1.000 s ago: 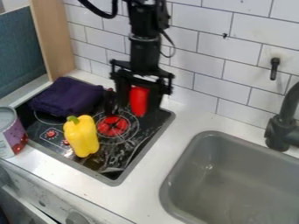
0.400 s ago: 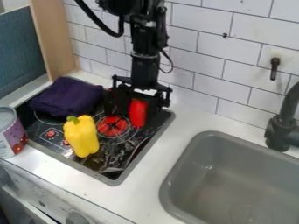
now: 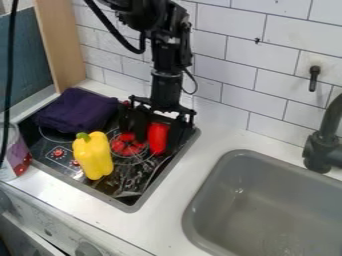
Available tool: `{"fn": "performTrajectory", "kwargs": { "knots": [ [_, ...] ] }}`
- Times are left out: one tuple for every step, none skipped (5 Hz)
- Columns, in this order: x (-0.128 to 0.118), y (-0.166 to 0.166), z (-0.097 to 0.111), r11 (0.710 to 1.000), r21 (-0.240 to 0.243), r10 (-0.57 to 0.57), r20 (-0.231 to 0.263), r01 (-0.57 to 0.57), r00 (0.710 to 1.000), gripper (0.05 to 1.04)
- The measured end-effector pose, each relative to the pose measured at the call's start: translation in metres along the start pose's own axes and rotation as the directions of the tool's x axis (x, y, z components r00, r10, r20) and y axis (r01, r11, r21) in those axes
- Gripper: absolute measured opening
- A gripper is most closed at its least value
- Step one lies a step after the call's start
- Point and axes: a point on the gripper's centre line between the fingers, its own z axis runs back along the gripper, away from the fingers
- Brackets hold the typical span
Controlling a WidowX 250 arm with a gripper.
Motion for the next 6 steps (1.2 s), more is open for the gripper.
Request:
{"fn": "performTrajectory", "kwargs": {
  "knots": [
    [0.002, 0.008, -0.002, 0.999, -0.031, 0.019, -0.019, -0.020, 1.000, 0.892],
    [0.000, 0.008, -0.002, 0.999, -0.032, 0.027, -0.027, -0.028, 0.999, 1.009],
    [-0.001, 0.006, 0.003, 0.999, -0.047, 0.025, -0.009, -0.026, 1.000, 1.005],
    [-0.005, 0.007, 0.029, 0.998, -0.045, 0.036, 0.053, -0.034, 0.998, 1.001],
    [-0.018, 0.002, 0.048, 0.999, -0.012, 0.031, 0.125, -0.030, 0.992, 1.001],
    [-0.041, -0.009, 0.072, 0.998, 0.002, -0.057, 0.120, 0.057, 0.991, 1.001]
  ]
}}
